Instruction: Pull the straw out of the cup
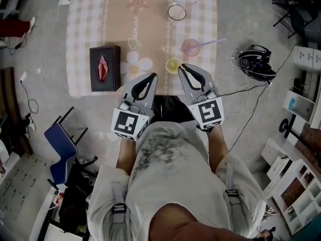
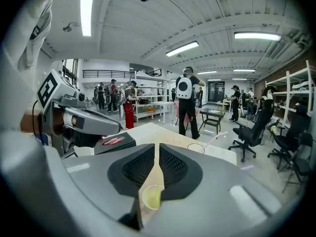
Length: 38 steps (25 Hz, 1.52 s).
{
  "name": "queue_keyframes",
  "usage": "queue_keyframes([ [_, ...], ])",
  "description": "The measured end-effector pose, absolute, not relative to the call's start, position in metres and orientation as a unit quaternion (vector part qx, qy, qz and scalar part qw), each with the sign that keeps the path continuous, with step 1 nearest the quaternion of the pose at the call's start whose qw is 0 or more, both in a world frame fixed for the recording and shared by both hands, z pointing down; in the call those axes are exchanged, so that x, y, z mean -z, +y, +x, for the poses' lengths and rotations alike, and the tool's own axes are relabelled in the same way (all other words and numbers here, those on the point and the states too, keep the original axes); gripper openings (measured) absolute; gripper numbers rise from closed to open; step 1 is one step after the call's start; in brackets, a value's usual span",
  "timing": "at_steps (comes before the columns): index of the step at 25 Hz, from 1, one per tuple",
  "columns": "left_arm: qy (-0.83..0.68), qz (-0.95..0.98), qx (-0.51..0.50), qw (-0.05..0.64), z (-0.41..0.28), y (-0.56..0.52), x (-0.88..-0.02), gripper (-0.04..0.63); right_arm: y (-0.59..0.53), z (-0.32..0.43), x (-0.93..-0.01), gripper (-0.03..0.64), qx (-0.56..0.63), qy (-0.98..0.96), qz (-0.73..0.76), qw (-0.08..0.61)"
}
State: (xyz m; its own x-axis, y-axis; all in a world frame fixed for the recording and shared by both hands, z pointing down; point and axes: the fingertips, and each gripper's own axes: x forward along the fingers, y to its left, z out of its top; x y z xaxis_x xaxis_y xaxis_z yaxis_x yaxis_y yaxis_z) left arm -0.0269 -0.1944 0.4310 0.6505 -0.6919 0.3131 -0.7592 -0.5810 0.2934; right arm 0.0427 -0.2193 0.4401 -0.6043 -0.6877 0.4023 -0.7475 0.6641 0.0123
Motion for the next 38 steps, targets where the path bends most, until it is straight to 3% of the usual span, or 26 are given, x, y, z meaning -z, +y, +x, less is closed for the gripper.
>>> queue_keyframes([
  [38,-0.407,0.868,-0.118,0.259,-0.011,-0.214,-0.487,0.005,-0.243,0.034,-0.53,0.092,-0.146,-0.885,0.365,0.25],
])
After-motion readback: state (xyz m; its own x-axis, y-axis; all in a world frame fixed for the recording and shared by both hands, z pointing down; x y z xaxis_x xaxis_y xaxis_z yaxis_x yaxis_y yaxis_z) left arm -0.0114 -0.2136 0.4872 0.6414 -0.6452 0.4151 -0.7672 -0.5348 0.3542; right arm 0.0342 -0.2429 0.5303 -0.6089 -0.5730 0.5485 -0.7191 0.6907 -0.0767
